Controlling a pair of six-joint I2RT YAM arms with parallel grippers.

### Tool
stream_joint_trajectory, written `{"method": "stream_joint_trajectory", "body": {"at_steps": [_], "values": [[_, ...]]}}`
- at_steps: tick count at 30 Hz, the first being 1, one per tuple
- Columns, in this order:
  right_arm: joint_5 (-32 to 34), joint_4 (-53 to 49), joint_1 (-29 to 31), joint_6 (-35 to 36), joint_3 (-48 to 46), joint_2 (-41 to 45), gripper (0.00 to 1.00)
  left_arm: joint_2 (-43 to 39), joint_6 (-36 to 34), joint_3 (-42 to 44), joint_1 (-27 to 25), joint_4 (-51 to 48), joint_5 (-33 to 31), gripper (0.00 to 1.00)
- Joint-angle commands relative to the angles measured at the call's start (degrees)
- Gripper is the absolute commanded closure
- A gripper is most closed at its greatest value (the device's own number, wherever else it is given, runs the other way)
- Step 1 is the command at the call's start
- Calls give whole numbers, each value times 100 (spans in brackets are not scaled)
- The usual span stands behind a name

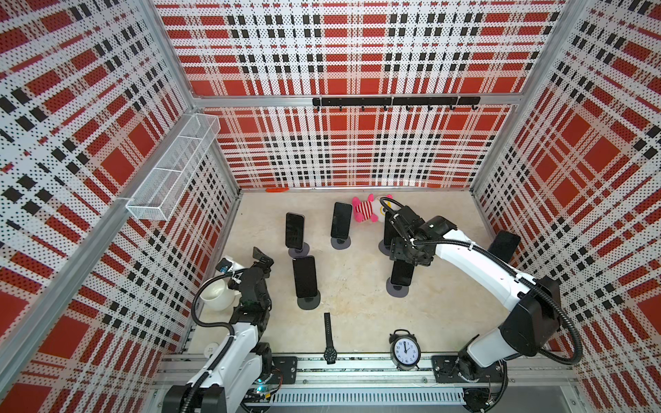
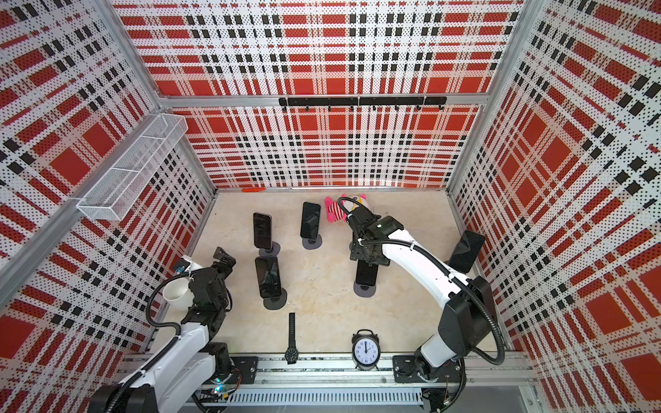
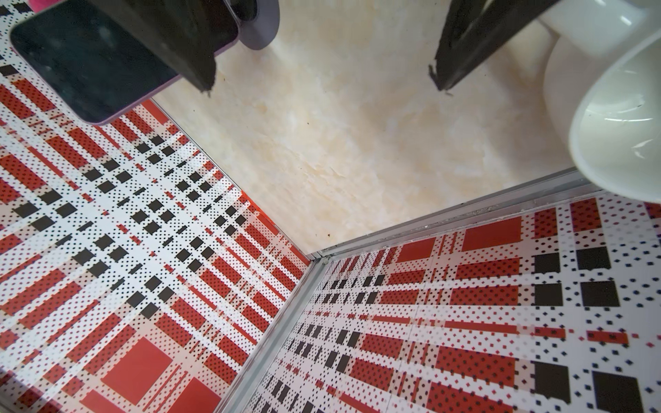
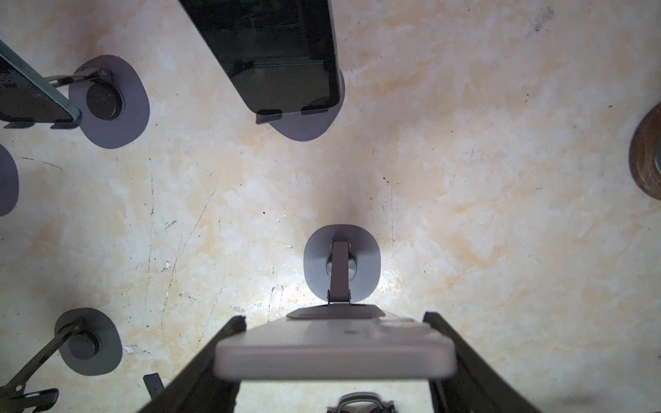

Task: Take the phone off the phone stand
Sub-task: 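Close the right gripper on the phone's grey back edge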

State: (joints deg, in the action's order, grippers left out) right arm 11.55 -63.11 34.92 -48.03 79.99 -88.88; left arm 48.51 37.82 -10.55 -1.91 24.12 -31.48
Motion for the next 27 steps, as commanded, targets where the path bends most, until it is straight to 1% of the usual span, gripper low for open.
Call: {"method": "stream_joint_trajectory", "body": {"at_steps": [1,3,7,15,17,19,27], "values": [[75,-9,15,-84,149,-60,27,-68,190,16,21,-179,-261,2],[70,10,16,-88,144,-84,24,-77,353,50,18,-222,-365,2],[66,42,15,-58,149,-104,17,-78,356,68,33,-197,-323,2],[62,205,22,-11,149,-6,12,-79,374,86,41,-188,-332,2],[67,287,19,-20,119,79,13,-79,388,96,39,-180,-323,2],[73,325,17,-30,90,154,15,-79,393,96,37,-179,-332,2],[67,380,18,-46,17,178,22,-88,419,110,32,-171,-340,2]]}}
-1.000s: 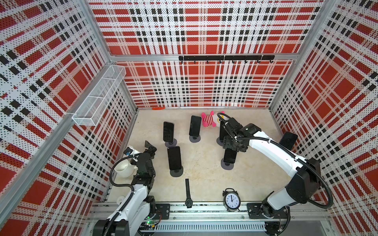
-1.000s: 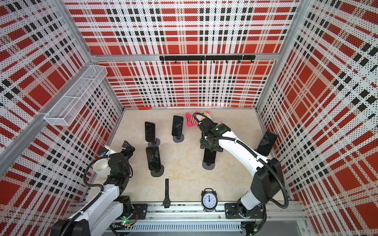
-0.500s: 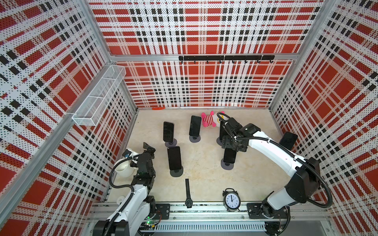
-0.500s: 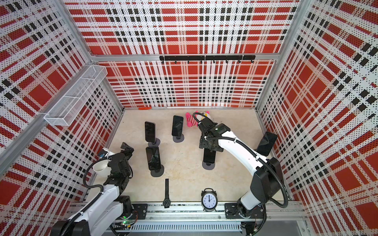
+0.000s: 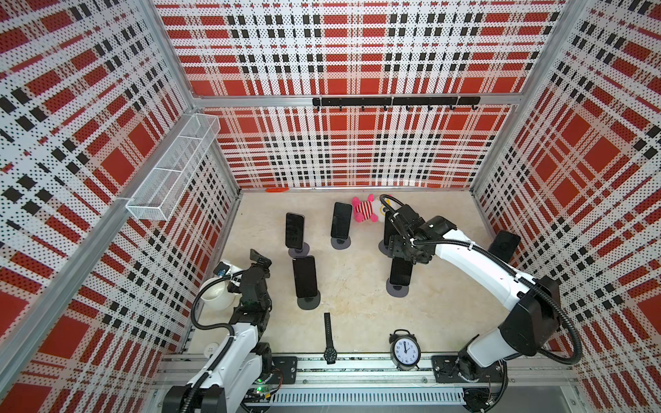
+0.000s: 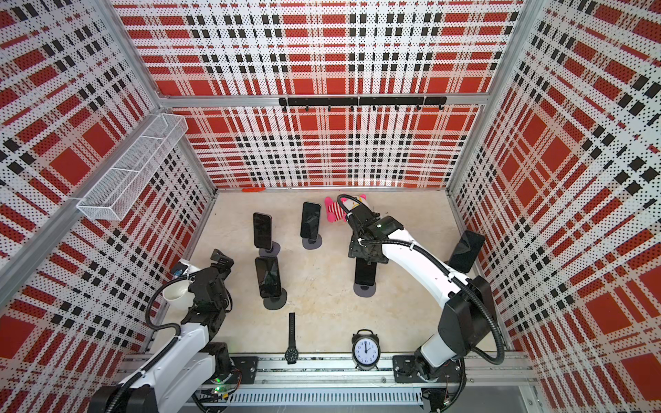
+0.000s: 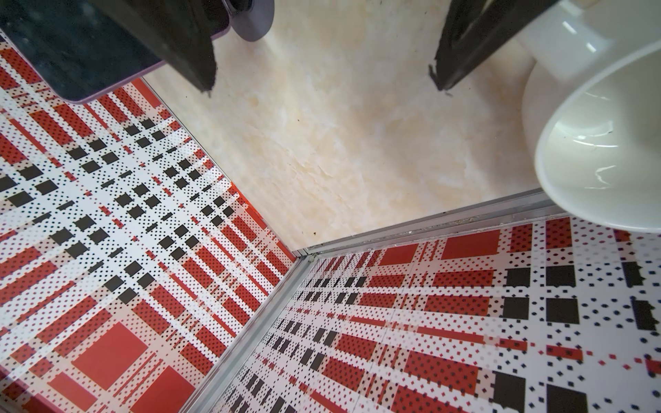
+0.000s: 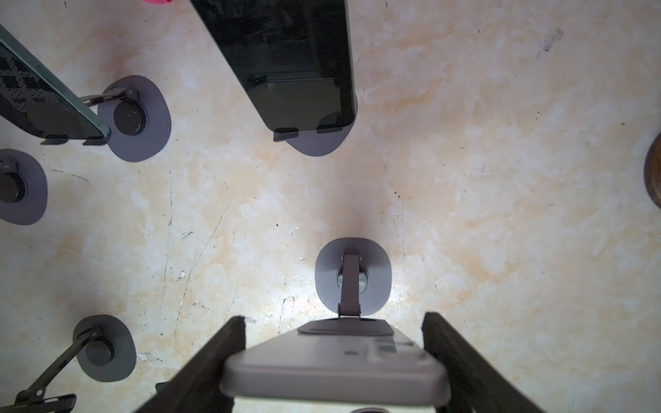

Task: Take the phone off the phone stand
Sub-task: 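Close the right gripper on the phone's grey back edge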

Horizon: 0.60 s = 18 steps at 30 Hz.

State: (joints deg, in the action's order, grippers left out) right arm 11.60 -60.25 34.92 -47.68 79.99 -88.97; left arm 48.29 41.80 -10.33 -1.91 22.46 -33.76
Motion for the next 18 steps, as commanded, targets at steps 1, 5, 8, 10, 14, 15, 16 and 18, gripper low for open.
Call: {"method": "stream_joint_trajectory", "body": {"at_steps": [1,5,8,10,14,15,16,18], "values": [[62,100,20,-78,4,187,22,-66,21,91,29,-5,-118,2],[74,40,20,-65,-1,139,23,-77,30,100,21,4,-121,2],[62,31,23,-57,-18,134,22,-78,30,101,23,4,-115,2],[65,31,20,-64,-40,157,20,-77,30,106,16,4,-118,2],[125,-4,17,-55,-62,169,19,-78,30,110,22,4,-122,2],[124,-4,20,-49,-77,169,19,-82,32,110,24,4,-119,2],[109,4,23,-56,-95,182,19,-78,38,109,23,4,-122,2],[68,21,17,-48,-123,179,18,-76,30,110,21,4,-121,2]]}}
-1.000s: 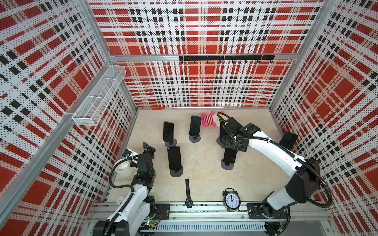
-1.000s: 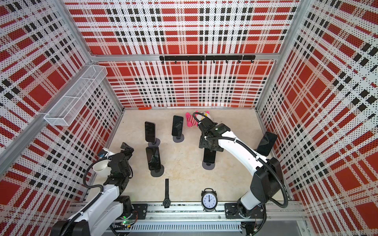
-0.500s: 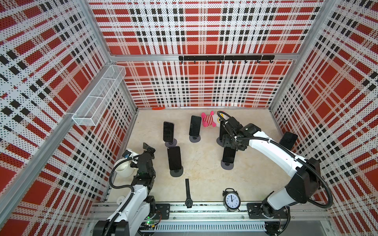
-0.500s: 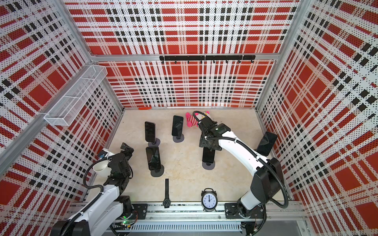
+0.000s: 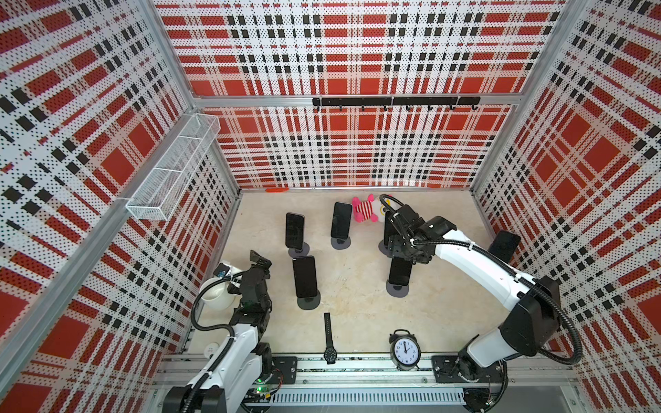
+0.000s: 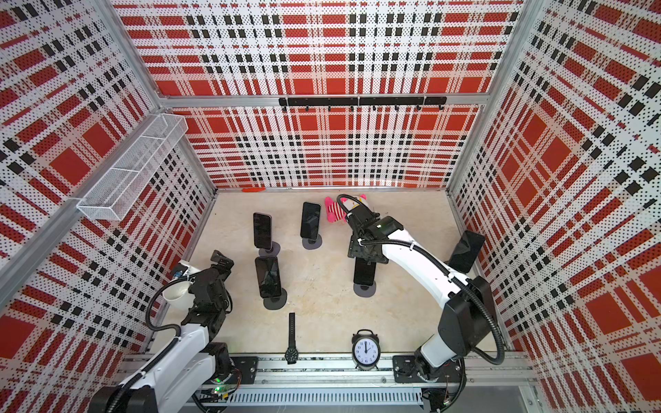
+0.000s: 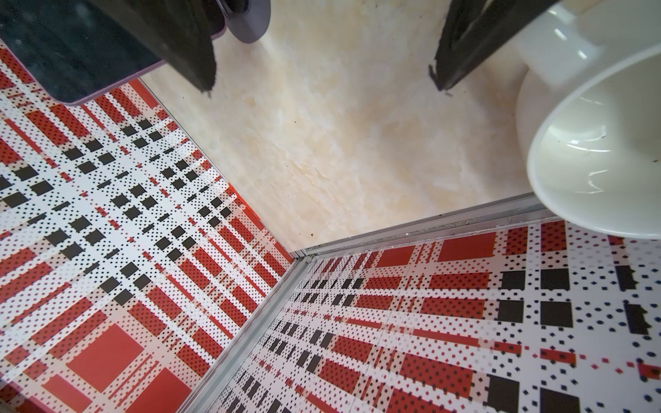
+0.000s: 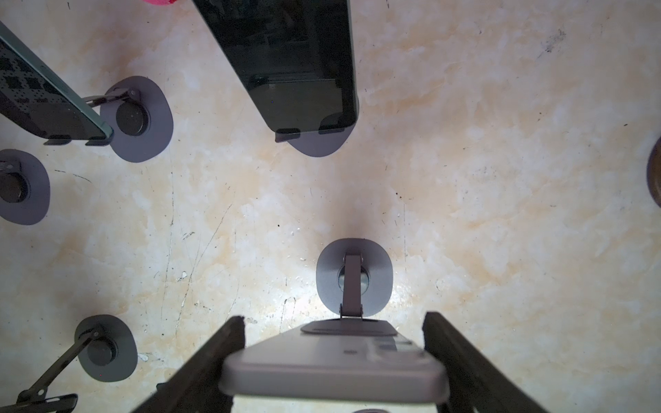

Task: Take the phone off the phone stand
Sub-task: 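Close the right gripper on the phone's grey back edge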

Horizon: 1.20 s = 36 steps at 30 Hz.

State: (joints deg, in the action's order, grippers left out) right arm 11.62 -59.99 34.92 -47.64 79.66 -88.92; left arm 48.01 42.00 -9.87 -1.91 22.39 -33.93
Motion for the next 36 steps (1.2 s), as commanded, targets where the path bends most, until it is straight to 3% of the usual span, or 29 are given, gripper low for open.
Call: {"method": "stream_joint_trajectory", "body": {"at_steps": [1,6,17,36], "values": [[60,8,19,-38,-104,176,18,-52,10,63,20,11,-103,2],[60,51,23,1,-171,154,16,-37,39,64,24,11,-100,2],[62,127,24,-53,-229,288,33,-72,1,72,-2,29,-122,2],[107,276,24,88,-315,753,37,-87,-153,-90,4,-230,-132,2]]}}
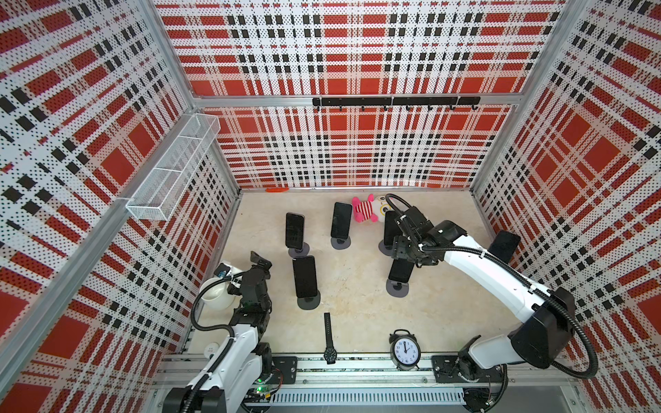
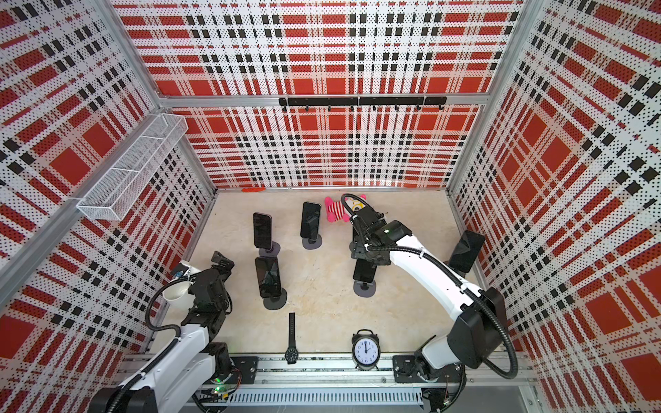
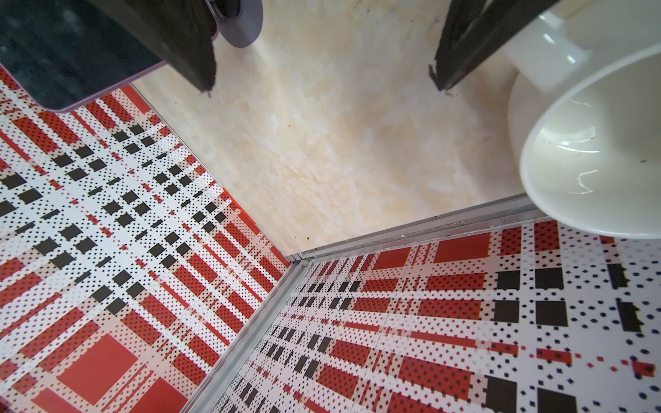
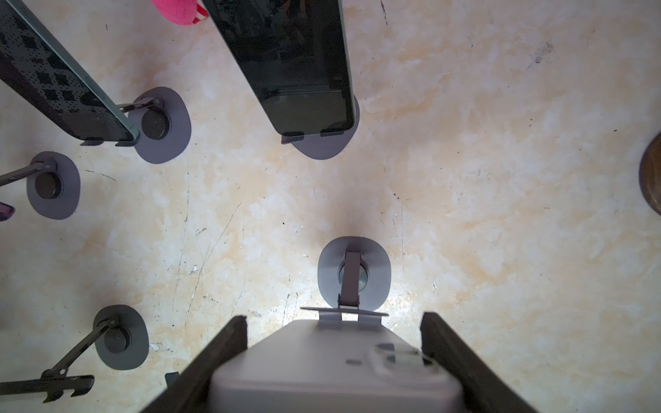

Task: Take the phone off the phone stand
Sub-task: 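Close the right gripper on the phone's grey back edge, then lift the phone with the right gripper while the left arm reaches forward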

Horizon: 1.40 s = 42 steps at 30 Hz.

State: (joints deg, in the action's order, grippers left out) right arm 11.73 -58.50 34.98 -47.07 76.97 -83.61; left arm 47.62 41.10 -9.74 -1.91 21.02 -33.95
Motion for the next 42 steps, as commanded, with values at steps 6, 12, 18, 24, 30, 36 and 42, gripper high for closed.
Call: {"method": "stream_joint_trajectory", "body": {"at_steps": [6,12,18,24,30,36,42], "values": [[101,155,17,95,-33,391,39,-146,-69,-183,-4,-348,-266,2],[164,107,18,197,-42,602,40,-971,21,-273,-129,-953,-593,2],[125,126,17,322,-77,817,40,-1963,489,-446,-371,-1846,-563,2],[108,77,19,438,-77,962,40,-2309,510,-1388,-380,-2847,-221,2],[118,75,-90,508,-94,1299,45,-1827,29,-2481,-672,-3402,-39,2],[79,-137,-371,707,86,1554,46,-974,-162,-3217,-1510,-3459,135,2],[57,-375,-881,963,79,1910,46,-268,-462,-3750,-3161,-3262,-980,2]]}}
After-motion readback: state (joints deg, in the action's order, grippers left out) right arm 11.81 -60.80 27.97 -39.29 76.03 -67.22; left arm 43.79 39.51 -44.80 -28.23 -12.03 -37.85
